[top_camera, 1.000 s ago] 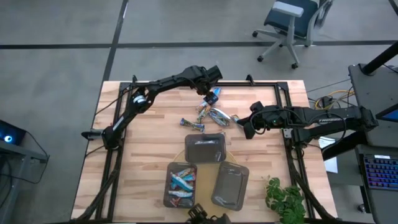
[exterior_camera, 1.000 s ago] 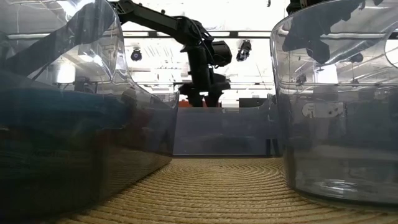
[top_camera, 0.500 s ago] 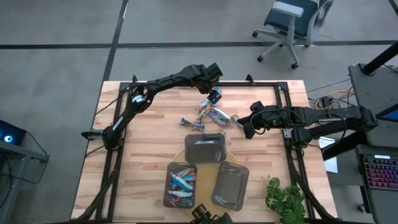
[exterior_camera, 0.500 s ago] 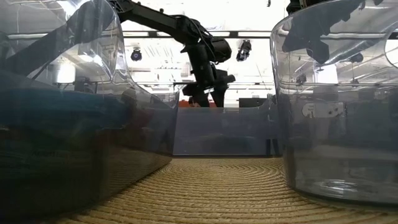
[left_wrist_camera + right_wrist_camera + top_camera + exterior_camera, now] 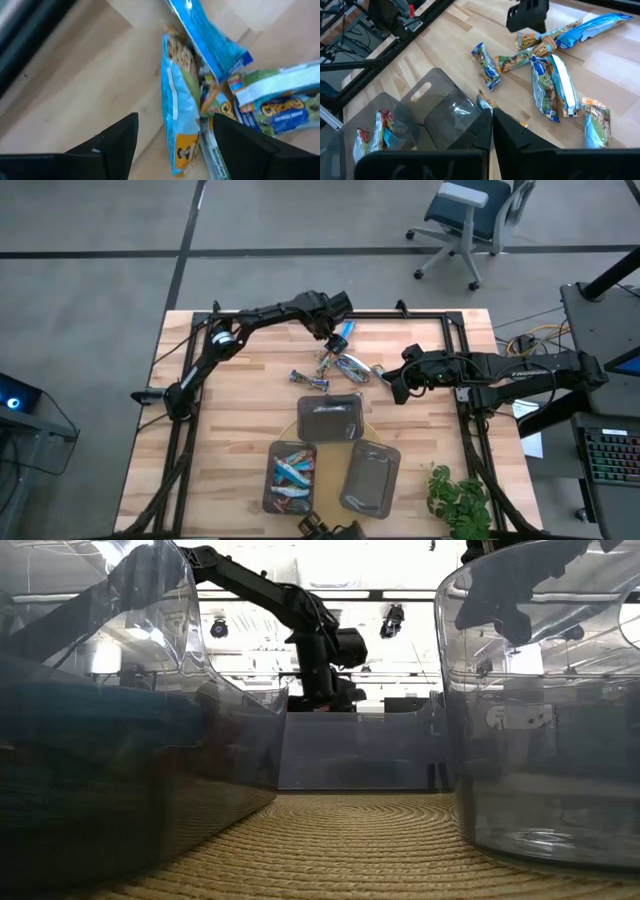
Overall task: Pick and place Granola Bars by type
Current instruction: Put the bottom right blue granola bar into the top black bin
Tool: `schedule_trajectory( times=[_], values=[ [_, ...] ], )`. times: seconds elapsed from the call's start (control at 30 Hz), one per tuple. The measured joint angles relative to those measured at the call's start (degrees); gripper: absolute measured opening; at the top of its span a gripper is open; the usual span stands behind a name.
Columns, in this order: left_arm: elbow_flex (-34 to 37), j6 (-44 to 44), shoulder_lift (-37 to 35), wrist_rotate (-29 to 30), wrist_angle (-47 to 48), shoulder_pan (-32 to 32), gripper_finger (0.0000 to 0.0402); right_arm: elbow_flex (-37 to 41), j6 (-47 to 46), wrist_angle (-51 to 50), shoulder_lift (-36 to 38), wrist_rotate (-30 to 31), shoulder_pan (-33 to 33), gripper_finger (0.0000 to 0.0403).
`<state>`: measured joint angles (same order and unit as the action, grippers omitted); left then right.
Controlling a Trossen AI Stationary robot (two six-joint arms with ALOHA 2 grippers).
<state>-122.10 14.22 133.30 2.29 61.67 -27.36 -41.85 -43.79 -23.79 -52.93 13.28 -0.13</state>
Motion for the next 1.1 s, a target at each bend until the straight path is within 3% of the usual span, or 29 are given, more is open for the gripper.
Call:
schedule_trajectory(
  times=[0.43, 0.7, 0.8, 1.0, 1.1],
  values=[
    [3.5, -0.2, -4.1, 1.8, -6.7, -0.2, 0.0240, 0.3, -0.4, 0.1, -0.2, 0.3, -0.2, 0.0008],
    [4.1, 5.5, -4.3, -11.1, -25.4, -0.4, 0.0231, 0.3, -1.9, 0.1, -0.2, 0.2, -0.2, 0.0008],
    [5.0, 6.3, -4.0, -11.7, -25.7, -0.4, 0.0189, 0.3, -2.5, 0.0, -0.1, 0.2, -0.2, 0.0008],
    [6.8, 9.1, -3.9, -11.7, -31.3, -1.1, 0.0025, 0.3, -2.5, 0.0, -0.1, 0.3, -0.2, 0.0008],
    [7.9, 11.6, -3.9, -11.0, -35.0, -1.2, 0.0006, 0.3, -2.8, 0.0, -0.1, 0.2, -0.2, 0.0008]
  ],
)
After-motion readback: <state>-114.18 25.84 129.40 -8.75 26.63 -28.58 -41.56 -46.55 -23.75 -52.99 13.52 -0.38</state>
